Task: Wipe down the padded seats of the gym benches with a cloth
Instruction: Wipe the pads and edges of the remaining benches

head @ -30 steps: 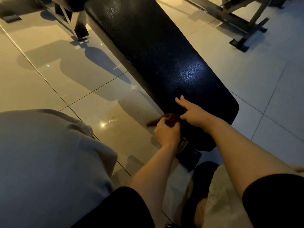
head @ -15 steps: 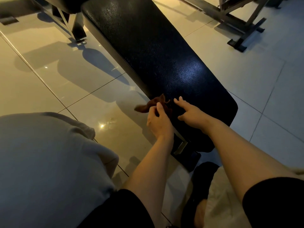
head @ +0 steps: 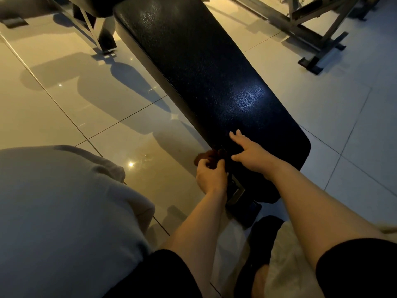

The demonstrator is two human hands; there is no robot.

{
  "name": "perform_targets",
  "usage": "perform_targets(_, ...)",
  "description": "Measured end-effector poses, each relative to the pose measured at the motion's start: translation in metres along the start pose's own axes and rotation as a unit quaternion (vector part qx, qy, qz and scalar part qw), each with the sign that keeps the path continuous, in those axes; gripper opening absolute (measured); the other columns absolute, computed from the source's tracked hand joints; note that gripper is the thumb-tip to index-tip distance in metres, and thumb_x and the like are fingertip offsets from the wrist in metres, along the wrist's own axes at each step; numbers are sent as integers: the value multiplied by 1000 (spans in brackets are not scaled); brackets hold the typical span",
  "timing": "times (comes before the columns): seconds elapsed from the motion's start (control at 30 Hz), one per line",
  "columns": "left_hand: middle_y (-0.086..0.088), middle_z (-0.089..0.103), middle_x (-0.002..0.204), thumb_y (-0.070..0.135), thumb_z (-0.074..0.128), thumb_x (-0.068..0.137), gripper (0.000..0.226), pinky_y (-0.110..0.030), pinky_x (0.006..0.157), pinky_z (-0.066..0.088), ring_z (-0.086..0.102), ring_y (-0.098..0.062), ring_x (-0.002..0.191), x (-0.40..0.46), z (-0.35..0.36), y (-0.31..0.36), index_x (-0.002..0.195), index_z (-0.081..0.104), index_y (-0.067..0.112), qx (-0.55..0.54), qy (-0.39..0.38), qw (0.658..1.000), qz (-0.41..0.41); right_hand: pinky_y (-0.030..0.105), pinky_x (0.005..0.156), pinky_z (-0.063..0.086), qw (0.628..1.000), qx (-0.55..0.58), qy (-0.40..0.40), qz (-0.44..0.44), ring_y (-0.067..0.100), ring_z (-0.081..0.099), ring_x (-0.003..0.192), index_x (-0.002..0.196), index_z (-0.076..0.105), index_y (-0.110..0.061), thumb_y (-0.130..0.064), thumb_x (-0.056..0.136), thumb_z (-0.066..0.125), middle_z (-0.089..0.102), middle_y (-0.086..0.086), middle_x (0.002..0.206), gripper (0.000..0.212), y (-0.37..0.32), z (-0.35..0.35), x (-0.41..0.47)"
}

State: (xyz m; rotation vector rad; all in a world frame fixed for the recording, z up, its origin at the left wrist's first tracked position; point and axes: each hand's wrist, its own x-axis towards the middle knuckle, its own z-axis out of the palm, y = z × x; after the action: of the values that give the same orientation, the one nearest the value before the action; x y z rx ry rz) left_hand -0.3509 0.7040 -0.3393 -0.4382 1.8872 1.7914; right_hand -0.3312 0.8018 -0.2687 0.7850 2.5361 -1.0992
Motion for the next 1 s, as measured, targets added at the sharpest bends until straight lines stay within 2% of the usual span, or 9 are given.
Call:
perform_targets(0.1,-4,64,95,32,58,93,21,-38,81,53,62,-22,88,8,-2,8,98,63,13,-8,89,993,71,26,116,6,1000,-1,-1,2,12,-3,149,154,16,-24,-1,94,53,0,-3,163,74,0,-1,1)
perform_targets(0.17,-6,63,103,31,51,96,26,-38,88,51,59,-21,96,12,-1,22,106,66,12,-51,106,989,86,27,117,6,1000,3,-2,4,11,-3,149,154,17,-25,-2,94,54,-1,-3,163,74,-1,-1,2)
perform_targets(0.3,3,55,83,20,56,94,9,-28,70,43,55,-17,82,7,4,28,94,59,12,-40,52,994,83,26,116,6,1000,4,-2,1,10,-2,149,153,19,-26,-2,94,54,1,-4,163,73,2,-2,2)
perform_targets(0.4,-5,60,85,20,66,87,18,-29,65,43,56,-19,79,11,3,16,77,51,14,26,25,995,88,25,116,5,1000,2,-5,-2,11,-2,149,154,18,-25,-1,94,54,1,-3,163,74,2,-3,2)
perform_targets(0.5,-6,63,84,22,71,81,26,-35,67,53,61,-23,78,14,2,15,69,48,19,42,1,998,56,27,117,5,1000,-5,-4,-1,12,-2,149,154,18,-25,-2,94,54,2,-2,163,74,2,-3,3)
perform_targets(0.73,-1,61,98,32,71,82,33,-38,88,52,61,-21,94,22,0,34,108,56,17,0,82,995,49,27,117,7,1000,-4,2,-3,11,-3,149,154,18,-25,-3,94,55,0,-4,163,74,1,-1,3)
perform_targets(0.83,1,60,104,27,67,87,29,-31,86,50,59,-17,98,20,2,35,113,62,17,26,68,996,59,27,117,7,1000,-12,-2,-2,12,-3,149,154,17,-25,-4,95,55,-1,-3,163,74,2,-1,4)
perform_targets(0.93,8,51,95,22,65,88,24,-25,77,42,51,-11,89,19,2,30,111,62,17,54,55,994,71,27,117,7,1000,-19,-2,-3,12,-2,149,154,16,-25,-4,95,55,0,-3,163,74,2,-1,4)
perform_targets(1.0,7,58,94,20,67,84,19,-28,78,50,57,-13,86,20,4,16,102,62,20,58,19,997,53,28,118,6,1000,-16,-1,-2,12,-2,149,154,17,-26,-4,94,55,1,-4,163,74,2,-1,4)
